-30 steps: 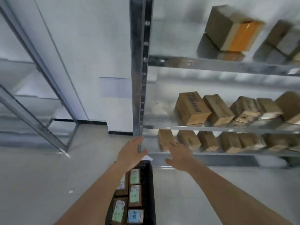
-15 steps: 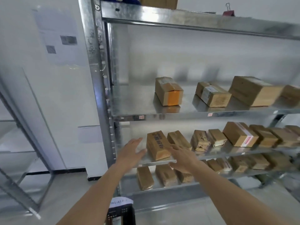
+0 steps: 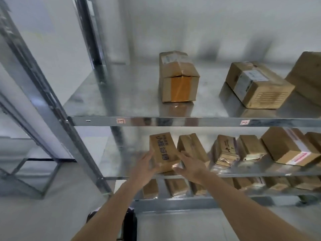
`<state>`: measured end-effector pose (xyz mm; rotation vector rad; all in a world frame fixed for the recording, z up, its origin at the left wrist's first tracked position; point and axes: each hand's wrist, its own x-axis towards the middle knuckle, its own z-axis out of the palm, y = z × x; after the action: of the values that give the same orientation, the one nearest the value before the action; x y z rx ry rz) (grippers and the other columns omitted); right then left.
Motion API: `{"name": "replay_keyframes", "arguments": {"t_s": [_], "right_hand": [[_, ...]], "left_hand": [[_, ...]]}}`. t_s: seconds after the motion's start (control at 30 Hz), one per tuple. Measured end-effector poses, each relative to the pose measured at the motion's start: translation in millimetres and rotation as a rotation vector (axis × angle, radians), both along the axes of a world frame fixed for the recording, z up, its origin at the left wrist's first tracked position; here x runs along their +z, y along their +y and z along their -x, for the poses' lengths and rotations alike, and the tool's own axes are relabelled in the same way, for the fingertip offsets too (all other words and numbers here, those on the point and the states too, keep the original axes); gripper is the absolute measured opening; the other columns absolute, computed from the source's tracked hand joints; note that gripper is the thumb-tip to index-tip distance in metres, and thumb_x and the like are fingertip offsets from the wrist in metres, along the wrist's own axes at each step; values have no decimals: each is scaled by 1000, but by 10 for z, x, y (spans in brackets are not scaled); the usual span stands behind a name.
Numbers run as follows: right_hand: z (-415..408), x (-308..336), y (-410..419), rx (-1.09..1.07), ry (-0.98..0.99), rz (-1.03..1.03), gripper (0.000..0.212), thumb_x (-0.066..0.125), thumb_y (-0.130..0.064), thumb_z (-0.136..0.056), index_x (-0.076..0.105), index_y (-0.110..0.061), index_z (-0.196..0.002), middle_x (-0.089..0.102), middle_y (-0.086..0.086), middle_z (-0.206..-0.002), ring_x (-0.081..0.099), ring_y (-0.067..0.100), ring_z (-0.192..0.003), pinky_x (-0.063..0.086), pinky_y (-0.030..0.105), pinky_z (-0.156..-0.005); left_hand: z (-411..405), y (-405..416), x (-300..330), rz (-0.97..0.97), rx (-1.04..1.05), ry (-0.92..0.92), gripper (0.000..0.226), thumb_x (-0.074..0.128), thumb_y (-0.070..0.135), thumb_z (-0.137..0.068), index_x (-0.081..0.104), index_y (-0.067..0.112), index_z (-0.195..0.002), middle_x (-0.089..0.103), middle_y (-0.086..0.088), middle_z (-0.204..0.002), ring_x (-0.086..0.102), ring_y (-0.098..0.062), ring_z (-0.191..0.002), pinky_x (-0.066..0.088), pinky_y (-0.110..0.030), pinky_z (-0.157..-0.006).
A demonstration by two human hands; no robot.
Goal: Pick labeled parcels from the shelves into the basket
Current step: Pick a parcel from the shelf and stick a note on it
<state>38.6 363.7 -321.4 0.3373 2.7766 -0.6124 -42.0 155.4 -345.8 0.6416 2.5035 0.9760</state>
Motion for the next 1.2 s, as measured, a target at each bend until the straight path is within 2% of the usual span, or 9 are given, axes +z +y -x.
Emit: {"name": "replay_keyframes", "arguments": {"t_s": [0.17,0.33,0.5,0.63,0.87,1.0,1.07,1.13,1.2], "right_hand": [[357,-388,176,12,62,104,65,57,-46,-100,22,-42,-155,44,-7,-150,58,18,-123,48,35,-104],[613,-639,247,-30,109,220,63,53,-44,-103,23,-38,-158,36,-6,-156,52,15,-128,41,22,-102],[713,-803,357,-1,83,265,63,56,-42,-103,23,-38,-157,39,-10,-153,54,4,-108,38,9,-86],[718,-901,374,-40,83,410,65,61,-39,-100,26,-38,-155,44,-11,-147,54,8,-121,49,28,-106],[630,-827,334,-54,114,371,70,66,-39,-97,30,-30,-157,49,-8,-144,52,14,-129,45,26,-107],[529,-681,251,-95,140,339,63,67,-42,-96,40,-30,-151,54,-11,-135,54,13,-125,47,33,-111],[470,-607,196,-137,167,345,57,71,-34,-94,46,-30,-145,60,-7,-134,58,15,-124,52,38,-107],[373,-479,106,-186,188,355,63,76,-24,-91,44,-30,-145,59,-6,-132,59,16,-123,54,40,-104],[277,-323,0,-229,217,368,80,79,-15,-87,34,-33,-151,57,-7,-129,57,14,-121,54,40,-103]], "left_hand": [[128,263,-262,-88,72,-57,63,58,54,-92,31,41,-148,39,26,-140,40,-3,-131,33,-31,-108],[193,461,-444,-94,112,-69,65,57,49,-94,25,40,-150,42,24,-131,43,-1,-117,38,-25,-99],[306,555,-680,-118,119,-137,71,62,52,-90,28,40,-151,56,17,-137,57,-6,-119,51,-39,-102],[319,589,-723,-154,127,-152,71,63,42,-92,26,35,-153,54,13,-138,57,-6,-119,51,-36,-101],[279,541,-700,-232,173,-195,78,70,34,-89,26,33,-154,59,22,-128,58,-1,-116,51,-31,-99],[169,420,-554,-306,196,-250,88,77,23,-82,25,49,-148,61,28,-122,58,-2,-117,53,-39,-98],[64,375,-401,-366,198,-263,83,78,8,-80,36,53,-135,62,21,-117,63,-3,-108,56,-31,-89],[-77,298,-228,-451,190,-233,81,71,-15,-78,41,37,-132,59,8,-117,66,-3,-101,57,-21,-75],[-194,214,-54,-480,181,-211,85,70,-22,-73,40,30,-134,55,6,-118,65,-13,-103,58,-22,-73]]}}
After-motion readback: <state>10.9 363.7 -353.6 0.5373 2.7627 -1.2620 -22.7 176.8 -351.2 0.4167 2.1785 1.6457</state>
